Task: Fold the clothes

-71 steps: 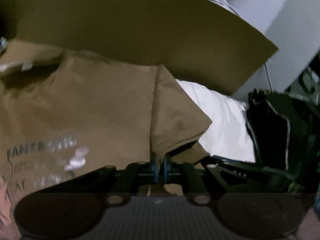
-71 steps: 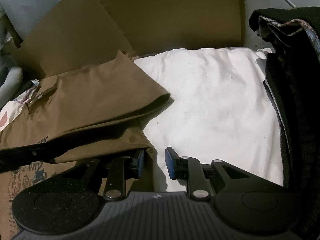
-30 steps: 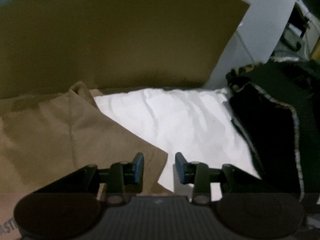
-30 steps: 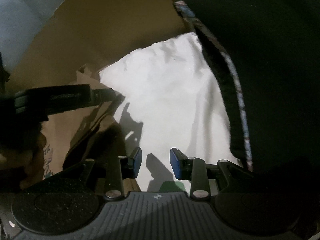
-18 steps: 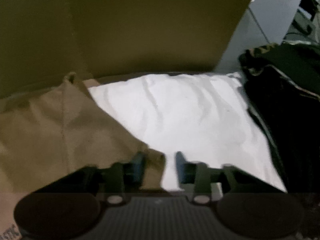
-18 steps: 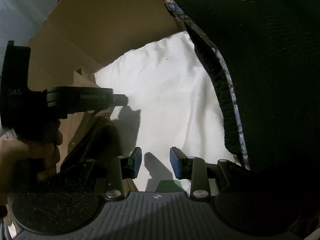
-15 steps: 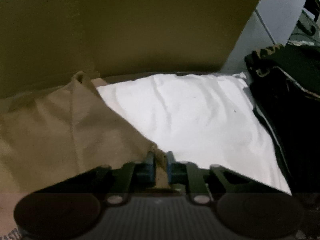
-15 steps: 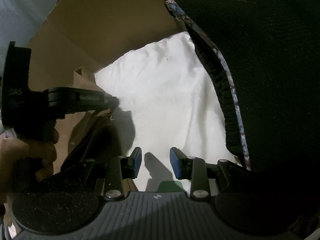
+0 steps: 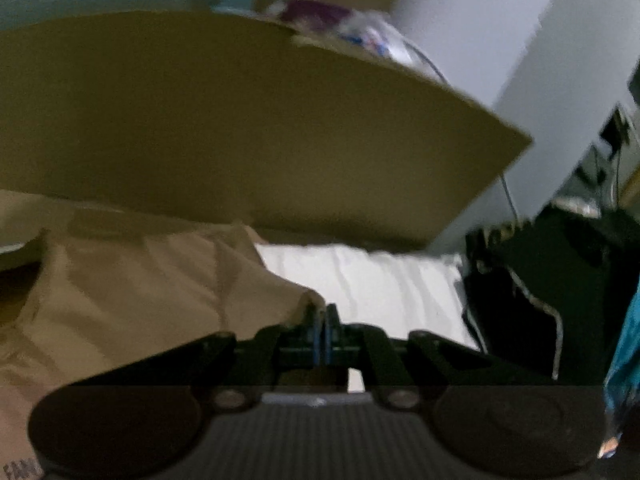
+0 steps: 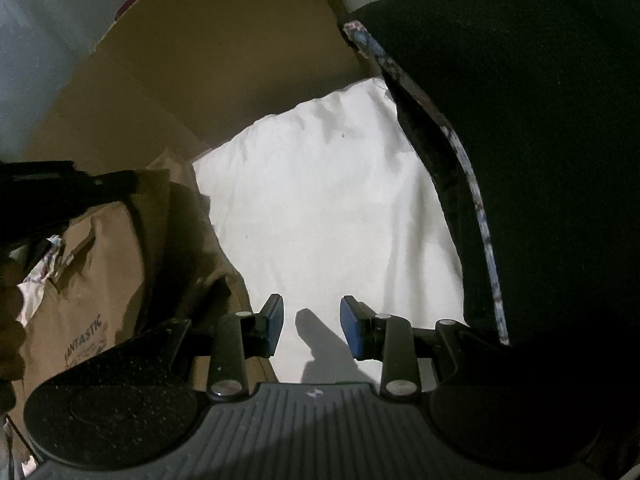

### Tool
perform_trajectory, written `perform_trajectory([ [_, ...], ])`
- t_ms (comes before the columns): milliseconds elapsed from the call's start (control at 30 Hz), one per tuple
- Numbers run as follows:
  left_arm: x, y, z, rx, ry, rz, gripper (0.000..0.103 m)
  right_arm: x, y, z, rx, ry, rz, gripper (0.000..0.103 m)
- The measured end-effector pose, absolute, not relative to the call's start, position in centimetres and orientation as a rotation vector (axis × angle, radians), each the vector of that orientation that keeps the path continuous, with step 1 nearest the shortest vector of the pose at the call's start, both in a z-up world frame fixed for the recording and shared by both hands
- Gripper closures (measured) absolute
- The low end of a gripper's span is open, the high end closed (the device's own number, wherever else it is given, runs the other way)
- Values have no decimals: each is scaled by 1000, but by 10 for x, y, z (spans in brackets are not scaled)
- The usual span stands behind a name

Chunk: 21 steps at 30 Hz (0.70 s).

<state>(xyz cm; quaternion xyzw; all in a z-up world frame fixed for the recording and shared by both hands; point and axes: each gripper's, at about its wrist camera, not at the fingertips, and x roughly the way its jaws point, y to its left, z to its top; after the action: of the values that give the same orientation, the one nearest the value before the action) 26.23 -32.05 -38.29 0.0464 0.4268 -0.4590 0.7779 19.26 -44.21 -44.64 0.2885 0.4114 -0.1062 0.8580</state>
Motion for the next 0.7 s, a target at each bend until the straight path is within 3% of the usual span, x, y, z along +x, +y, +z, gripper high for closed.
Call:
perform_trajectory([
  [433,314,-256,-399,-10,947,-849,98,201,-437,-436,535,855,-224,65],
  [700,321,-232,-417,13,939,-793,62,202,-436,-432,506,845,-238,65],
])
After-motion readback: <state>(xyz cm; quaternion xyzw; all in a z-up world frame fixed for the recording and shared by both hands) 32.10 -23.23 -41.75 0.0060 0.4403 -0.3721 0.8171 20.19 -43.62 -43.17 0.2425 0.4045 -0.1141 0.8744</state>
